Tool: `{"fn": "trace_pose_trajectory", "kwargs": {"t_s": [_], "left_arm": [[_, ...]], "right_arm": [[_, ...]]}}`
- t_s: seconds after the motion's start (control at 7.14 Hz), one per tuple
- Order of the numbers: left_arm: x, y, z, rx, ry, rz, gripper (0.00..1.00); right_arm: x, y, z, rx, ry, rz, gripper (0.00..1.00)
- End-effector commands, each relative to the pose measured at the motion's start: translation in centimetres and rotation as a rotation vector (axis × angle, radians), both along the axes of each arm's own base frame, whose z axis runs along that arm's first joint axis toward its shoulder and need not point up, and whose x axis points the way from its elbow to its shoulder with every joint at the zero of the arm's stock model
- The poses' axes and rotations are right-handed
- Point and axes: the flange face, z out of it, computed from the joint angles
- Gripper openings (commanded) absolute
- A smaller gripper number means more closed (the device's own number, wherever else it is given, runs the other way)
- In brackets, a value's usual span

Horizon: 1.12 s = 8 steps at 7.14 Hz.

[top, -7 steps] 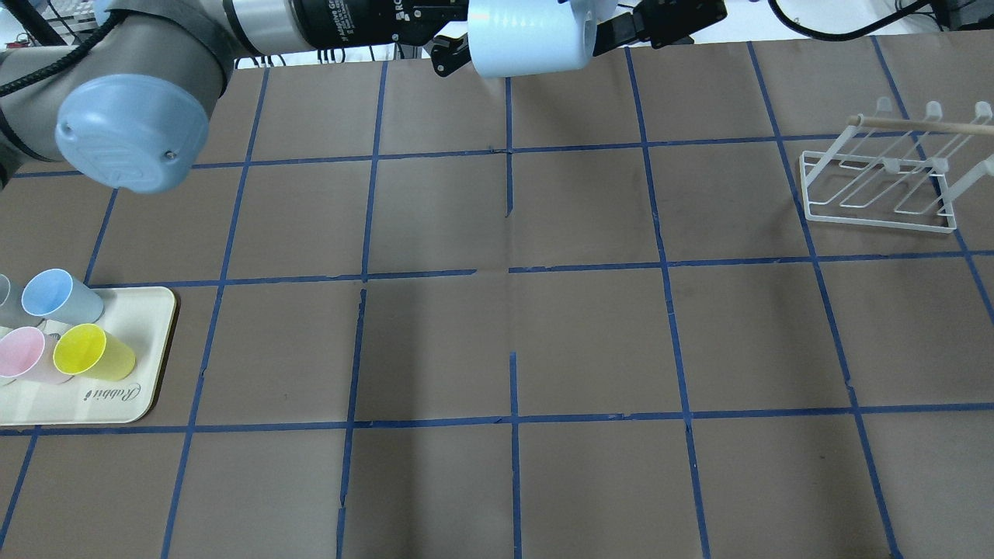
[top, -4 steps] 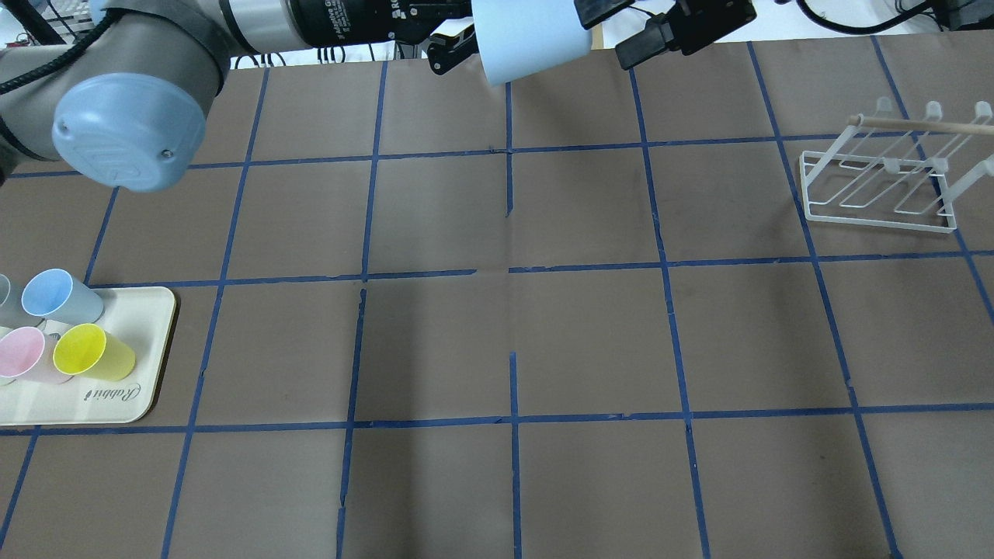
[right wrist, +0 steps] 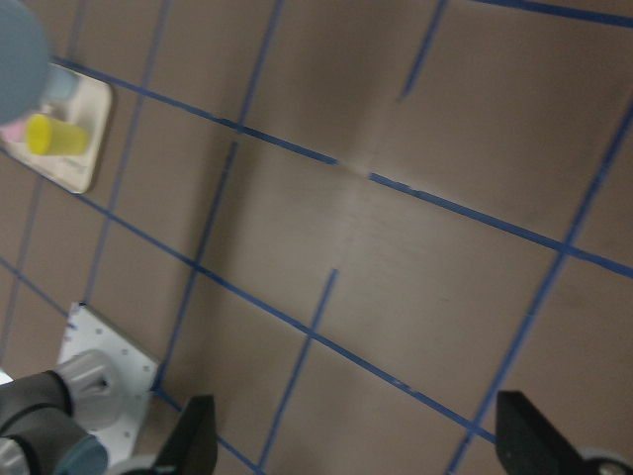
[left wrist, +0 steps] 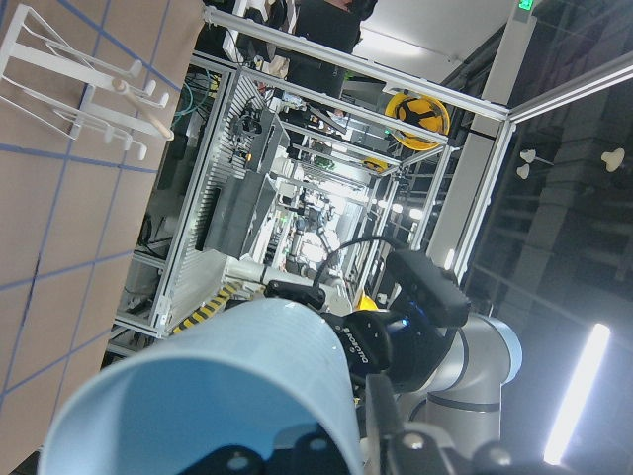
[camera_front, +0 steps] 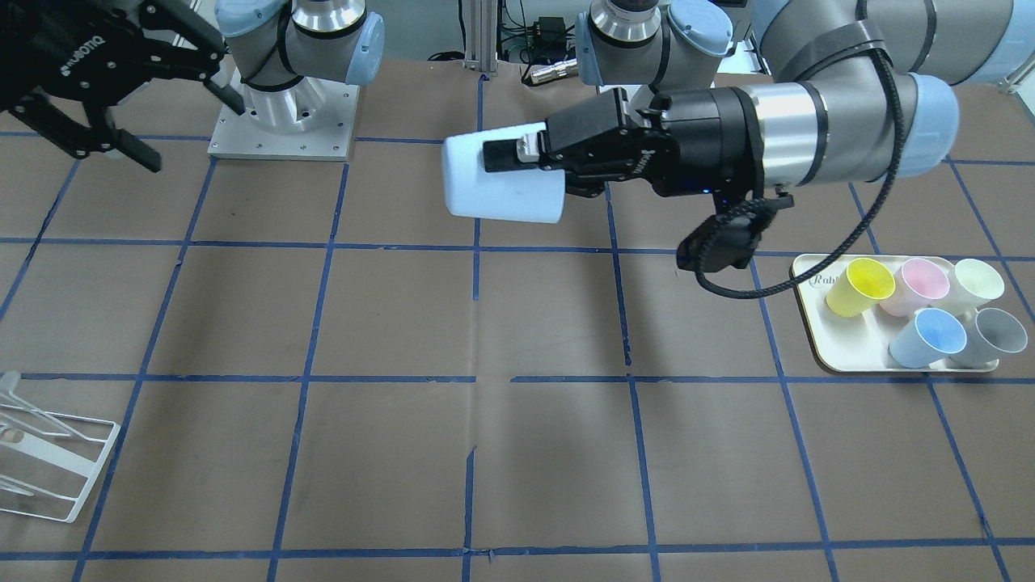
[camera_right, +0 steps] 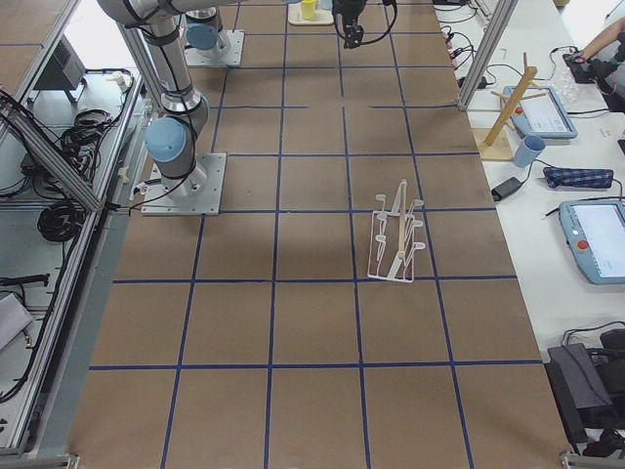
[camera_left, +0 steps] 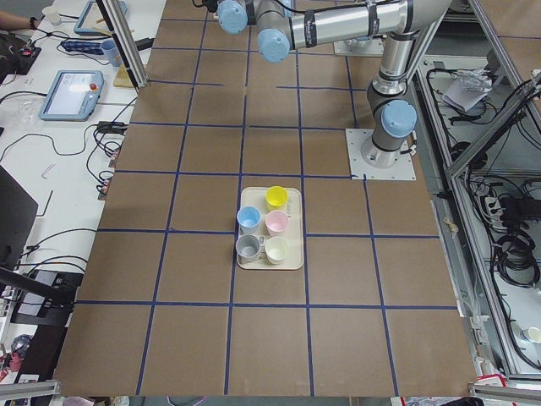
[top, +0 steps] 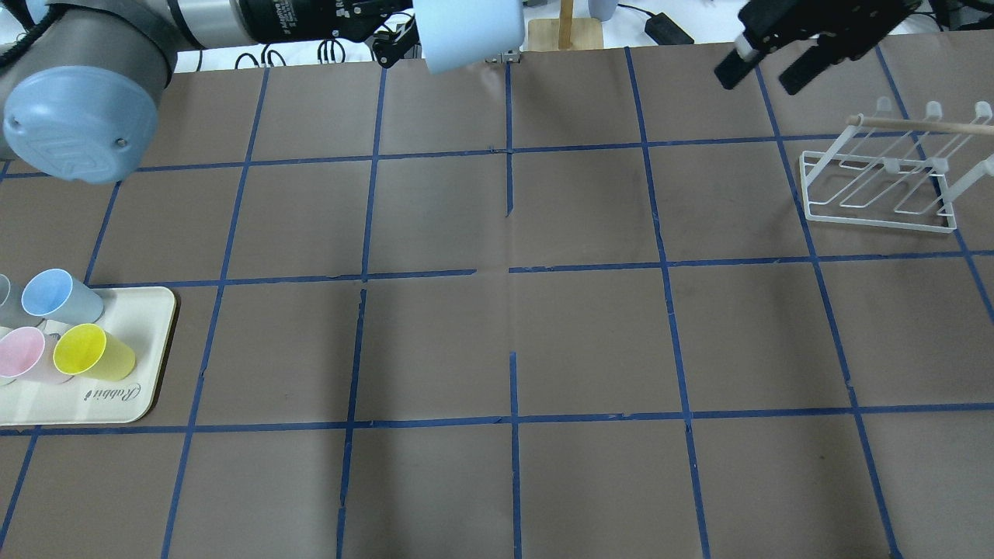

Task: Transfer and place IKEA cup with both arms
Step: 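Open and withdraw the right gripper while the left gripper pulls the cup away, then lower the cup with the left gripper onto the white tray beside the blue cup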

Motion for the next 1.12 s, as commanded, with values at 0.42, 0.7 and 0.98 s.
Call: {"fn": "trace_pose_trajectory", "kwargs": {"t_s": [0.42,0.7,0.98], "left_arm": [[13.2,-1.0,-5.7,0.059,-0.674,0.103,0.0],[17.2,0.6,-9.0,-0.071,-1.099,-0.153,0.0],[25.7,1.6,-12.2,-0.105,-1.281,-0.401,0.0]], "right_arm": [[3.7,-1.5,-7.4,0.043,0.328,-0.383,1.0],[7.9,-0.8,-8.8,0.035,0.343,-0.406,1.0],[8.1,-0.9,-9.3,0.018,0.336,-0.398,1.0]]}}
